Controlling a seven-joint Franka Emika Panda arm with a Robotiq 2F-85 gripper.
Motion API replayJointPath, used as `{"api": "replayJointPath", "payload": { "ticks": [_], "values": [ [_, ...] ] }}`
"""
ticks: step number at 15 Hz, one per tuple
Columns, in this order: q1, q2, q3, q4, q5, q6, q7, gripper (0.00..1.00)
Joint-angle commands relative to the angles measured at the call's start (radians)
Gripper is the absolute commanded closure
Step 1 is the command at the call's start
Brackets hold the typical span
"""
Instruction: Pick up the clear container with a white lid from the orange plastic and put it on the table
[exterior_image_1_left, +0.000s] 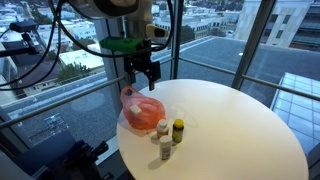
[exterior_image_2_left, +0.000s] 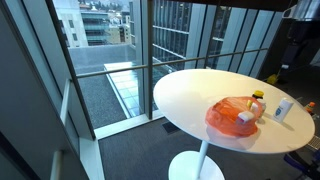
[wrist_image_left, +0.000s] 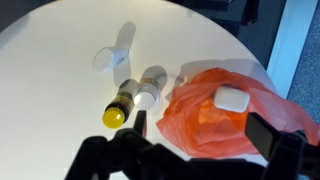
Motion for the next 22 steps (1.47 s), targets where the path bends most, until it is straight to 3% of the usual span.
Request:
{"api": "replayJointPath", "payload": {
  "ticks": [1, 4, 11, 22],
  "values": [
    [0.017, 0.091, 0.035, 0.011, -0.005, 0.12, 0.081, 0.0],
    [0.026, 0.159, 0.058, 0.013, -0.012, 0.204, 0.139, 0.0],
    [0.028, 0.161, 0.055, -0.001, 0.0, 0.197, 0.111, 0.0],
    [0.077, 0.306, 0.103, -0.084, -0.024, 0.556, 0.141, 0.0]
  ]
}}
